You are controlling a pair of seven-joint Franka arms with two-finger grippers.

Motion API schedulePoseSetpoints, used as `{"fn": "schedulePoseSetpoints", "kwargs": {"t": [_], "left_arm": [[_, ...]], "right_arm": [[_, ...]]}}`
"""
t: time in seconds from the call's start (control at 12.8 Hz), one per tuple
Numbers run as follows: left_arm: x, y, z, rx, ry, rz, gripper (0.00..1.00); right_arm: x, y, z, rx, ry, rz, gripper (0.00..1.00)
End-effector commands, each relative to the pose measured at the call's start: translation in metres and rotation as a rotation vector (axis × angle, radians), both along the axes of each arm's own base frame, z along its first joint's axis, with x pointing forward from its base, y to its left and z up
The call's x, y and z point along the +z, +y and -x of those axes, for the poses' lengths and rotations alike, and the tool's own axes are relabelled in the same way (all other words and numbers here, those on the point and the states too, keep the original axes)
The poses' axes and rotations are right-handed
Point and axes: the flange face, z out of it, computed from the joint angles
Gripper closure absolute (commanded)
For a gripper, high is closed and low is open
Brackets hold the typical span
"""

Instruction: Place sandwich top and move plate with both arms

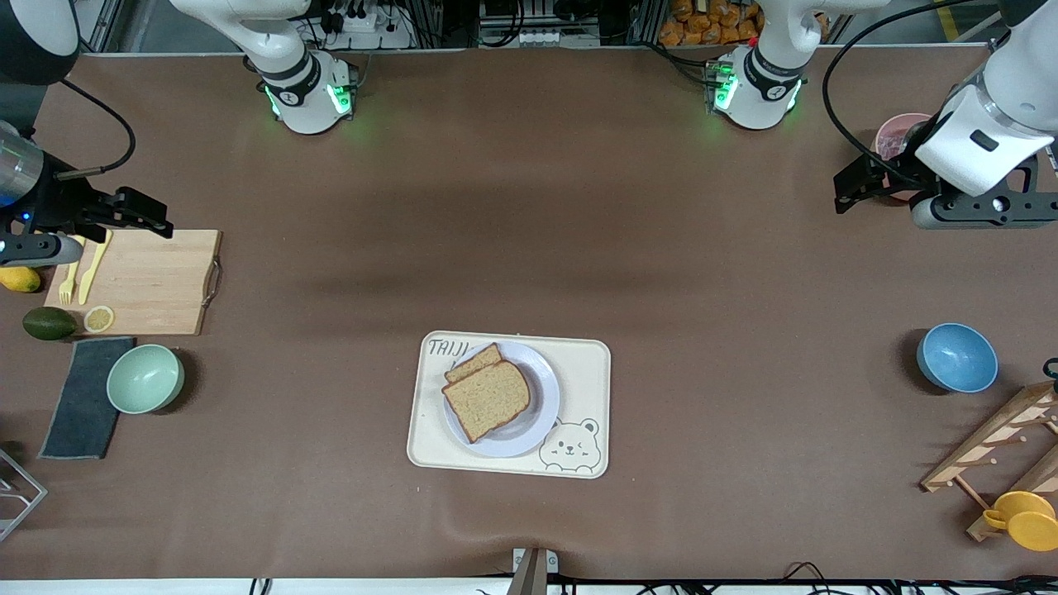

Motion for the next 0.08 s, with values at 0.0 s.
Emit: {"fn": "schedulePoseSetpoints", "kwargs": {"t": [0.0], "left_arm": [[0.0074,0.0025,0.0037,-0.010,0.000,-0.010,0.00]], "right_arm": [[0.0008,0.0019,0.0011,0.004,0.002,-0.014,0.00]]}}
